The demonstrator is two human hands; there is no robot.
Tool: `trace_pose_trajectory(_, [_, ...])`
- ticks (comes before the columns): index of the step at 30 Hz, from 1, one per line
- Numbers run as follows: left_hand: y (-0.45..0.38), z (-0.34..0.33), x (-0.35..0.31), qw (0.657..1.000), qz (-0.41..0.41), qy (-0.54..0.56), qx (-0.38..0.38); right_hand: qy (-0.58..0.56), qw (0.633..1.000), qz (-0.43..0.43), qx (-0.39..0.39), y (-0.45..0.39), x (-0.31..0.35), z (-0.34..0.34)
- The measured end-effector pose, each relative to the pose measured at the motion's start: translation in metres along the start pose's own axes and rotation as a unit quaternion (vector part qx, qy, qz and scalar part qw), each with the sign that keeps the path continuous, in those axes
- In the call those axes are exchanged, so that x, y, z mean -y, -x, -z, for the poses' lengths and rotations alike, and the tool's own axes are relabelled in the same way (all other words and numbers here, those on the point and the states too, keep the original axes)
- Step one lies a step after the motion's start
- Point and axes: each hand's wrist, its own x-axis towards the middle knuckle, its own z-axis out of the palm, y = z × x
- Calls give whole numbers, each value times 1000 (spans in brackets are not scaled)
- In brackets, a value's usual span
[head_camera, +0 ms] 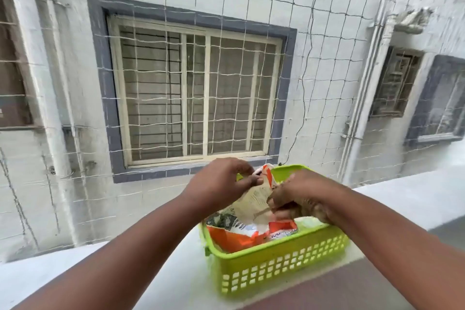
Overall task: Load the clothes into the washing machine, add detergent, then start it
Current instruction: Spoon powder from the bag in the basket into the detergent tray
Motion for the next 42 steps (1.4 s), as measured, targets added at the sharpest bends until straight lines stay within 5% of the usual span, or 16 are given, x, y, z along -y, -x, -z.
trace_pose_trajectory(14, [4,11,-10,1000,3,15,22,-103,987,-45,-116,47,2,10])
trace_pose_trajectory(25, [6,13,-35,998,20,18,61,-173,975,-28,-138,79,-6,23])
trace_pose_trajectory(34, [6,23,-106,993,7,117,16,-219,965,0,-143,106,-25,66])
trace_pose_trajectory(42, [15,-14,-164,992,-106,-55,51,-261,957,7,-125,141,-57,142])
